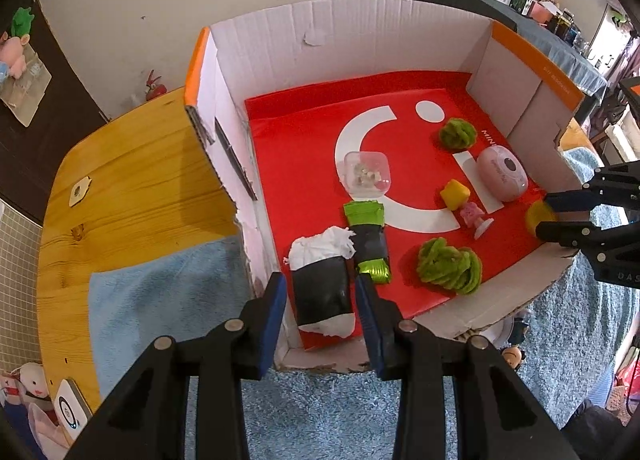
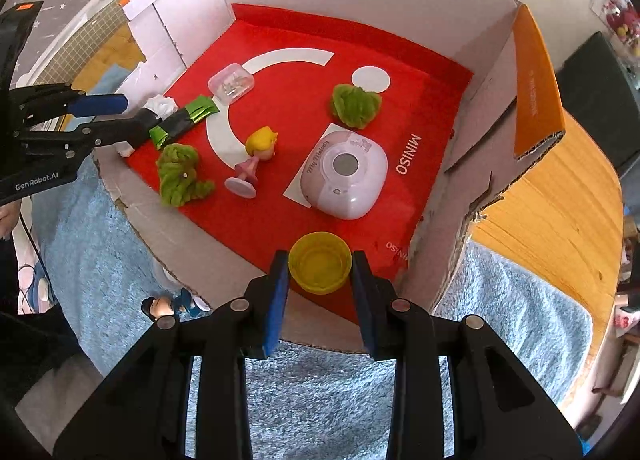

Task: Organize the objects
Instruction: 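Carry both items into the red box and open both tools, then withdraw both tools from the box back over the towel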

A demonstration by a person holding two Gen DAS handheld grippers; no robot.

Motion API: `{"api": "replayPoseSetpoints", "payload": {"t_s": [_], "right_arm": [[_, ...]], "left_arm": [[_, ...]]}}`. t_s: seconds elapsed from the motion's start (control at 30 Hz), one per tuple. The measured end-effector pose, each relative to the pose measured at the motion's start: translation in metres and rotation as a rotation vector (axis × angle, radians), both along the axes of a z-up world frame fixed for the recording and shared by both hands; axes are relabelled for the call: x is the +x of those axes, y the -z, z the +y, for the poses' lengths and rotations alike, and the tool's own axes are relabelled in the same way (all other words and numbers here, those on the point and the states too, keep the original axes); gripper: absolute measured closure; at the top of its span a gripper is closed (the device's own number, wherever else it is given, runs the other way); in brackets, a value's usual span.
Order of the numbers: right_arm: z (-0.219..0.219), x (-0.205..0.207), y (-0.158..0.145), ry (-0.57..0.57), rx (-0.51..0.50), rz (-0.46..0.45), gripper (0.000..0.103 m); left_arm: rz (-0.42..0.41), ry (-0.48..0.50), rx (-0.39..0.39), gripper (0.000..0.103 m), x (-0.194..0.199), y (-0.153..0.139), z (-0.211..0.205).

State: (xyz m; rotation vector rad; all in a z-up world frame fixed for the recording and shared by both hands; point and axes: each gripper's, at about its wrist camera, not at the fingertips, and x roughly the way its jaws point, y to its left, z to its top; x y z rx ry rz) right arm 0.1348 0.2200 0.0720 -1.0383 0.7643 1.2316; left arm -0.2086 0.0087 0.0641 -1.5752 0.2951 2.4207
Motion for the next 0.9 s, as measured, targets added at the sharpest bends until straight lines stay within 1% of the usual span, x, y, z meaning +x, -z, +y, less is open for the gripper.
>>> {"api": "replayPoseSetpoints", "payload": {"t_s": [0.07, 0.13, 0.23, 0.27, 0.3, 0.4, 0.43, 0.47, 0.53, 0.57, 0.67, 0.7, 0.73, 0.77, 0.8, 0.83, 0.87, 0.9], "right_arm": [[0.0, 0.001, 0.0, 0.006, -0.002, 0.001, 0.072], [0.0, 0.001, 0.0, 0.012, 0.001, -0.014, 0.067], [0.0, 0.001, 0.0, 0.015, 0.0, -0.022, 0.065], [0.0, 0.0, -0.001, 0.015, 0.001, -0.024, 0.062], [-0.001, 0.0, -0.001, 0.014, 0.003, -0.027, 0.056], [-0.003, -0.001, -0.005, 0.01, 0.018, -0.026, 0.049], [-0.004, -0.001, -0.007, 0.011, 0.027, -0.021, 0.046], [-0.005, -0.001, -0.008, 0.009, 0.032, -0.02, 0.044], [-0.008, -0.003, -0.012, 0.007, 0.048, -0.019, 0.034], [-0.009, -0.003, -0.014, 0.005, 0.059, -0.014, 0.033], [-0.013, -0.004, -0.019, 0.001, 0.079, -0.008, 0.032], [-0.008, 0.004, -0.018, -0.002, 0.09, -0.008, 0.032], [-0.013, 0.0, -0.02, -0.004, 0.106, -0.002, 0.031], [-0.006, 0.003, -0.019, -0.003, 0.118, 0.002, 0.029], [-0.002, -0.008, -0.018, -0.003, 0.133, 0.003, 0.026], [-0.002, -0.011, -0.02, -0.005, 0.152, 0.004, 0.023], [-0.004, -0.012, -0.022, -0.006, 0.168, 0.004, 0.022], [-0.006, -0.023, -0.028, -0.005, 0.187, 0.001, 0.021]], "left_arm": [[0.0, 0.0, 0.008, 0.064, 0.0, 0.0, 0.0], [0.001, 0.001, 0.015, 0.06, 0.0, -0.001, 0.0], [0.005, 0.002, 0.031, 0.056, 0.001, -0.003, -0.001], [0.007, 0.002, 0.038, 0.055, 0.002, -0.003, -0.002], [0.01, 0.001, 0.045, 0.053, 0.003, -0.005, -0.002], [0.026, 0.001, 0.073, 0.048, 0.008, -0.01, -0.005], [0.03, 0.001, 0.08, 0.047, 0.009, -0.012, -0.006], [0.036, 0.0, 0.089, 0.047, 0.011, -0.015, -0.007], [0.05, -0.001, 0.107, 0.041, 0.016, -0.02, -0.008], [0.059, -0.001, 0.116, 0.04, 0.018, -0.023, -0.009], [0.081, 0.002, 0.146, 0.038, 0.026, -0.032, -0.01], [0.087, 0.003, 0.154, 0.037, 0.029, -0.034, -0.011], [0.095, 0.004, 0.162, 0.036, 0.032, -0.036, -0.011], [0.103, 0.005, 0.168, 0.036, 0.035, -0.039, -0.011], [0.112, 0.005, 0.175, 0.035, 0.038, -0.041, -0.011], [0.12, 0.006, 0.181, 0.034, 0.042, -0.043, -0.011], [0.128, 0.007, 0.188, 0.033, 0.045, -0.046, -0.011], [0.14, 0.007, 0.196, 0.031, 0.049, -0.049, -0.011]]}}
